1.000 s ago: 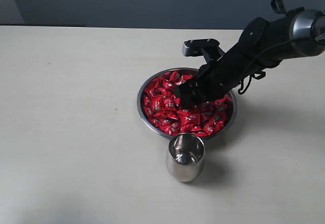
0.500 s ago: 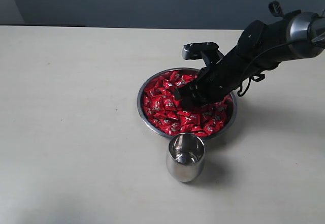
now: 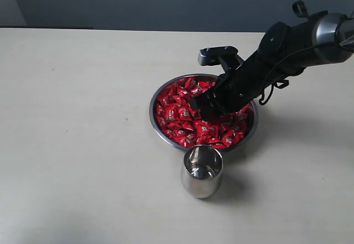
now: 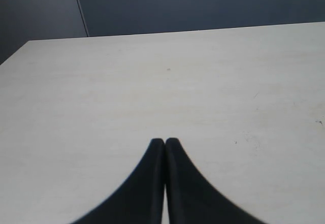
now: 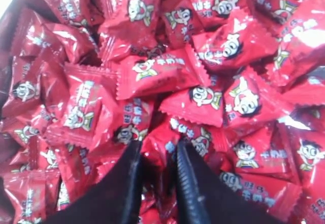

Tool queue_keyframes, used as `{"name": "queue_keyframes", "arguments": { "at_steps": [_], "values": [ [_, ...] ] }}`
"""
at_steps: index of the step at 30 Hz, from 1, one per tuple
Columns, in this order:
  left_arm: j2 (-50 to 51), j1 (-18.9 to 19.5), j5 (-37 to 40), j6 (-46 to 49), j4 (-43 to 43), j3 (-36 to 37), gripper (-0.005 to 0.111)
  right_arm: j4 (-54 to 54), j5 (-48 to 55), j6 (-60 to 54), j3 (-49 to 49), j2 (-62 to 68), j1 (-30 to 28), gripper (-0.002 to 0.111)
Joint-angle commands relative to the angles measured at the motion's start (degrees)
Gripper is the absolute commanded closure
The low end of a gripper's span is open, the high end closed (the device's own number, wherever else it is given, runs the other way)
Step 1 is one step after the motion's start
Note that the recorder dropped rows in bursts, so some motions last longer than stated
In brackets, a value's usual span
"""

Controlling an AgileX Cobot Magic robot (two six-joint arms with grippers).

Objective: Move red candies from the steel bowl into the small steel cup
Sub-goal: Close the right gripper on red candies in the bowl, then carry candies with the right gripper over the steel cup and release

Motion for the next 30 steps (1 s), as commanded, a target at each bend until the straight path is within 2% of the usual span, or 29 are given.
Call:
{"name": "queue_keyframes", "arguments": {
  "at_steps": [1, 11, 19, 26, 30],
  "values": [
    [-0.27, 0.09, -0.55, -0.11, 0.11, 0.11, 0.106, -0.75, 0.77, 0.78, -0.27, -2.40, -0.05, 0.109],
    [-0.27, 0.09, -0.55, -0.11, 0.11, 0.11, 0.106, -0.90, 1.03, 1.00, -0.27, -9.22, -0.05, 0.109],
    [-0.27, 0.09, -0.55, -0.11, 0.11, 0.11, 0.106, -2.25, 9.18, 2.03, 0.39, -14.91, -0.16, 0.109],
    [-0.27, 0.09, -0.55, -0.11, 0.11, 0.11, 0.106, 0.70, 2.31, 4.07, 11.86, -25.67, -0.06, 0.109],
    [-0.27, 0.09, -0.55, -0.11, 0.11, 0.11, 0.106, 3.08, 1.95, 4.07, 18.02, -32.85, 0.53, 0.109]
  ]
}}
